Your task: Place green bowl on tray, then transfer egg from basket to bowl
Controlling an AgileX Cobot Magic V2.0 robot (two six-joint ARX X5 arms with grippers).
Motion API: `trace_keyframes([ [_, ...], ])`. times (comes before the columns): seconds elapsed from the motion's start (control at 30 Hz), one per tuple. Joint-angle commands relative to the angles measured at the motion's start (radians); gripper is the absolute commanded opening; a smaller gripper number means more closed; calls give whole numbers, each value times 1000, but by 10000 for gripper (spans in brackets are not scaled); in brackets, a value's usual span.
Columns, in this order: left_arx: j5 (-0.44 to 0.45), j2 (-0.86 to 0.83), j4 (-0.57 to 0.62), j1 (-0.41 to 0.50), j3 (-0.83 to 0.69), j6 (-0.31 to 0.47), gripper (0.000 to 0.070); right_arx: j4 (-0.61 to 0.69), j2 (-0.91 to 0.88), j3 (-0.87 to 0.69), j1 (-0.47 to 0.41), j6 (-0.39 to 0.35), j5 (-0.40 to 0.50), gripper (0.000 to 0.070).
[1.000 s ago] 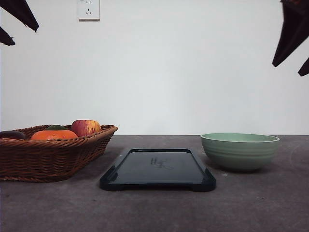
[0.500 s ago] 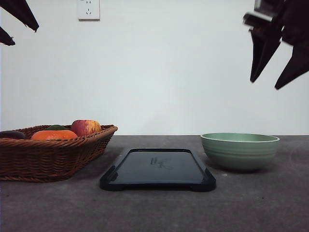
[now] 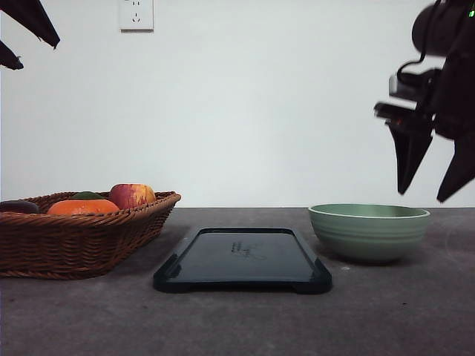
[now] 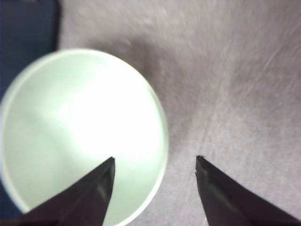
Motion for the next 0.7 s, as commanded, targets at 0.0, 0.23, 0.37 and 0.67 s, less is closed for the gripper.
trace_keyframes([
  [0.0,2,5,12,-3,22,3,396,9,37,23,1,-18,-6,329],
  [0.23,2,5,13,-3,22,3,396,25,99,23,2,-31,-21,68],
  [0.37,2,5,13,-4,22,4,396,28,94,23,2,-31,-20,0],
  [0.67,2,5,10,-4,22,3,396,-23,7,23,8,-36,-25,0],
])
